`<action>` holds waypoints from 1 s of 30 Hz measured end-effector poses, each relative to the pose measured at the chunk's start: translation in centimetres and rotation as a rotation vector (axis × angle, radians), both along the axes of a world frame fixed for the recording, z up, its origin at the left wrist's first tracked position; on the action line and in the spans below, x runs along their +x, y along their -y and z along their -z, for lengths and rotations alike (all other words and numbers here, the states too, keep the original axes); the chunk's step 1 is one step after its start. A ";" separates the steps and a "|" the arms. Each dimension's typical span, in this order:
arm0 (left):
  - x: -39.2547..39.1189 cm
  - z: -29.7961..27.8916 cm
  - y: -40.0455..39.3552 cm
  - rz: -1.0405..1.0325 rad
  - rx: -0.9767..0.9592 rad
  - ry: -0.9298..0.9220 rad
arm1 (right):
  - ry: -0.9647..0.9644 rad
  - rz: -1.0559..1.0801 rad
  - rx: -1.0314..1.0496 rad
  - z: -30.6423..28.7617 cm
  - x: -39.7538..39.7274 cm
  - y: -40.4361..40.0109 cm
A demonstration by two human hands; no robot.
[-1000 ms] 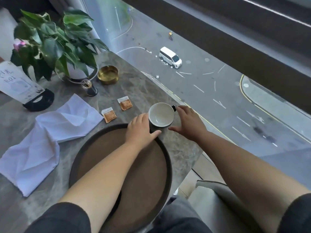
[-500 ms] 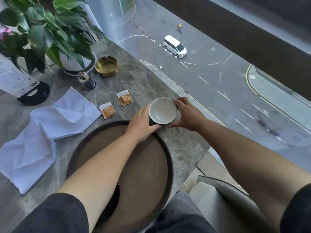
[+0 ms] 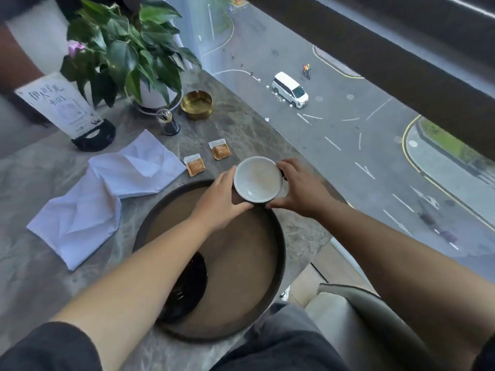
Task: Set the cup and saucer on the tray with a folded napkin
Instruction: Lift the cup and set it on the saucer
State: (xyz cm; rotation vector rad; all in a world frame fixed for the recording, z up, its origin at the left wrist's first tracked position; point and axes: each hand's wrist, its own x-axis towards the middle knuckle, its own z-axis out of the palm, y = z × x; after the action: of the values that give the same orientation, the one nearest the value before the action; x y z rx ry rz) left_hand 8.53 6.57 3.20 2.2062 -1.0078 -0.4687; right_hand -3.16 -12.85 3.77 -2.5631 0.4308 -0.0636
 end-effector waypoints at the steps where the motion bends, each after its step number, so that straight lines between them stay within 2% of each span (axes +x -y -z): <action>1: -0.3 -0.1 -1.2 -0.012 0.009 0.002 | -0.001 -0.015 -0.006 -0.1 -0.2 -1.1; 10: -3.5 0.5 -13.9 -0.111 0.101 0.019 | 0.044 -0.136 -0.073 0.5 -2.1 -12.6; 17: -5.3 0.4 -20.9 -0.157 0.129 -0.011 | 0.076 -0.183 -0.052 1.1 -3.0 -19.3; 30: -6.7 1.6 -25.5 -0.235 0.172 -0.015 | -0.049 -0.234 -0.050 3.0 -2.4 -24.1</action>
State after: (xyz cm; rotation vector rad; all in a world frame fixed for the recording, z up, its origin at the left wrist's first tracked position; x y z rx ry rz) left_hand 1.85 32.07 1.64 2.4325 -0.7101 -0.4780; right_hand -5.53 11.20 0.78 -2.6503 0.1458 0.0739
